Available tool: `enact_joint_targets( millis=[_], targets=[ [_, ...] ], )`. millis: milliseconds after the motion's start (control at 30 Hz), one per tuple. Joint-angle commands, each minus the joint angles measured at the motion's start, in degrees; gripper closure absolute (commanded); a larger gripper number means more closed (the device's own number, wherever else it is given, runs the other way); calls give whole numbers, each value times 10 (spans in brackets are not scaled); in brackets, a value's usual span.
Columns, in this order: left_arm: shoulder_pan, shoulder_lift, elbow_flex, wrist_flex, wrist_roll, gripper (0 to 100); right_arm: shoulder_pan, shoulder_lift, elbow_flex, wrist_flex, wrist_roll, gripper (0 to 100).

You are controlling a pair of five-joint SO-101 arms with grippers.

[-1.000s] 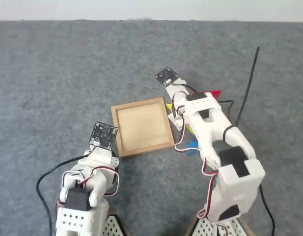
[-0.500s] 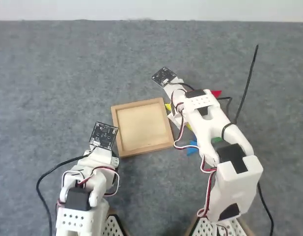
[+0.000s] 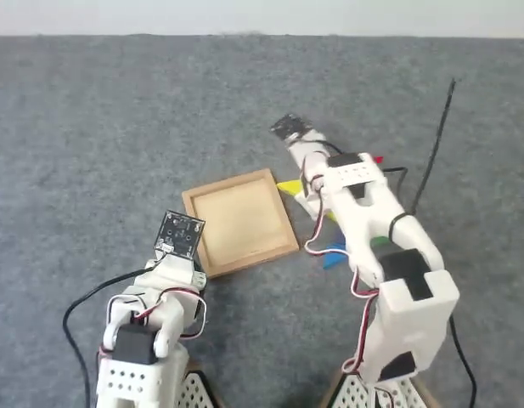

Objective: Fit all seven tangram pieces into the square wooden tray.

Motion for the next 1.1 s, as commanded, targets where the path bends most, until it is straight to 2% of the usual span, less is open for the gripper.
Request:
enact_joint_targets(
  millis=[0,267,433,500,767,833,1067],
  targets=[
    [-4,-11,-6,3,-1,981,45,-13,-24,7,-19,924],
    [-4,-11,-6,3,-1,981,50,-113,-18,80,-77,924],
    [-4,-11,-6,3,-1,981,16,-96,-18,32,3,918],
    [-4,-11,-6,3,-1,981,0,-73,-21,20,17,876],
    [-4,-11,-6,3,-1,981,-29,-17,-69,53,105,582],
    [-4,-11,-6,3,-1,981,-30,-4,-88,52,105,558],
    [-4,-11,-6,3,-1,981,-40,68,-171,58,44,600]
  ],
)
